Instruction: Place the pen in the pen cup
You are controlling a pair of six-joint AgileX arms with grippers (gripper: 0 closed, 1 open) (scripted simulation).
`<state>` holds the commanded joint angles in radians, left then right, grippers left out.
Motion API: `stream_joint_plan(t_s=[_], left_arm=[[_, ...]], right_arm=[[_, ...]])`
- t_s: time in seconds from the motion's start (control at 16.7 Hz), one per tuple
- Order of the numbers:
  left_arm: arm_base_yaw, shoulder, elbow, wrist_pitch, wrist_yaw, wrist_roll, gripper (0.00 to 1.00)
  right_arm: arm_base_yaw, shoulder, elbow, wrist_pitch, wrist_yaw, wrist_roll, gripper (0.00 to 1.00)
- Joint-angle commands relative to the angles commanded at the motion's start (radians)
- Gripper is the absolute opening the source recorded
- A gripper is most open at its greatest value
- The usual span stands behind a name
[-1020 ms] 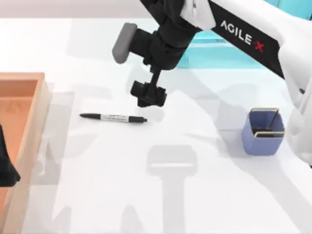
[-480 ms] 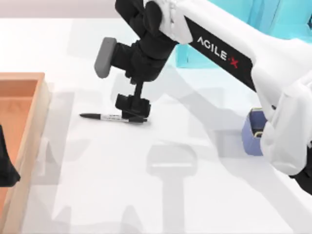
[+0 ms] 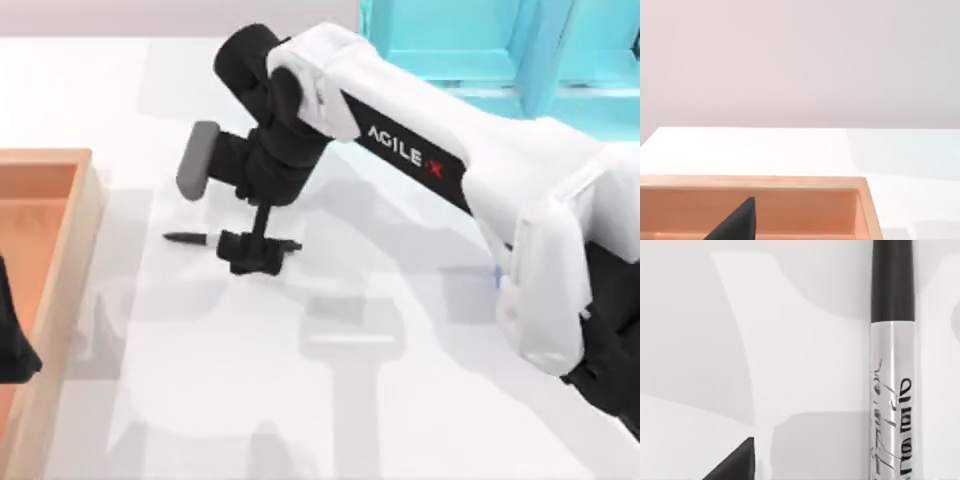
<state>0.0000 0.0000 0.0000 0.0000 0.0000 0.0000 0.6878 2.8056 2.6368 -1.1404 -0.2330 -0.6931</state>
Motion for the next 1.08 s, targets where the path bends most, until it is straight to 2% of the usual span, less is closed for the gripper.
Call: stream_joint_plan(t_s=[0.42,1.08], left_arm=[[0.0,0.0,0.0,0.0,0.0,0.0,1.0],[0.0,0.0,0.0,0.0,0.0,0.0,1.0]], right_arm=[[0.016,0.067,0.013,0.061,0.006,0.017,1.0],[0.016,0.067,0.013,0.061,0.006,0.017,0.17]])
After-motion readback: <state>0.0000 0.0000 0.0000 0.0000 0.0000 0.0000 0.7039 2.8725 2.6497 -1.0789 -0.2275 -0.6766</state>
